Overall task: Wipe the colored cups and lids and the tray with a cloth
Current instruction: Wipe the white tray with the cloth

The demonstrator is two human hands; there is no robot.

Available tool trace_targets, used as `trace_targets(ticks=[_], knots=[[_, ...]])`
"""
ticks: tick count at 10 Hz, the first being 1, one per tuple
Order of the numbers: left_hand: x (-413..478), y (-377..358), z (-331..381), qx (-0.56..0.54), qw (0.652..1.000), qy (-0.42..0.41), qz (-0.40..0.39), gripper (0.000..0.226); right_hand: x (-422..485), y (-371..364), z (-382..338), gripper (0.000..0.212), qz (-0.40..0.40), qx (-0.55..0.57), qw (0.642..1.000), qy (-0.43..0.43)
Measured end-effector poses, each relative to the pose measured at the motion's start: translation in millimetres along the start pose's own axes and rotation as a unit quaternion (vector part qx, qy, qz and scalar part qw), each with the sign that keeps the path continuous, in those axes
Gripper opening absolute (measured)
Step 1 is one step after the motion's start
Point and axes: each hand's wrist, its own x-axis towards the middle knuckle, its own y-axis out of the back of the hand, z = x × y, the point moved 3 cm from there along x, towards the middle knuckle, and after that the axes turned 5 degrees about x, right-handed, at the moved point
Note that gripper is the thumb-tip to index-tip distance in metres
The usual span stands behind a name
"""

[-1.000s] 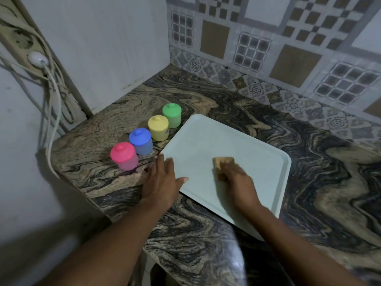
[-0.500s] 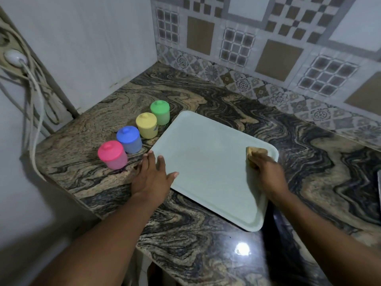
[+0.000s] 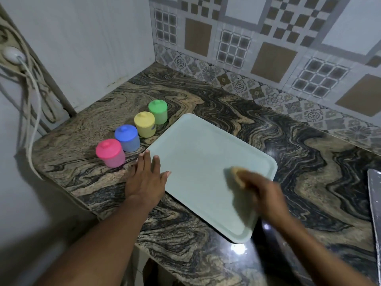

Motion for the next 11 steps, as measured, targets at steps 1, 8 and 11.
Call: trace_targets(ticks=[1, 8, 11], knots=[[-5, -1, 9, 0.009, 1.0, 0.007, 0.016, 0.071, 53, 7, 14, 0.03, 0.052, -0.021, 0.994, -0.096], [5, -1, -38, -0.286, 0.957, -0.031, 0.026, 0.147, 176, -86, -30, 0.04, -0.084, -0.089, 0.992, -0.032], [4, -6, -37, -0.277, 0.961, -0.025, 0.009, 0.145, 63, -126, -91, 0.045, -0.212, 0.035, 0.963, 0.165]])
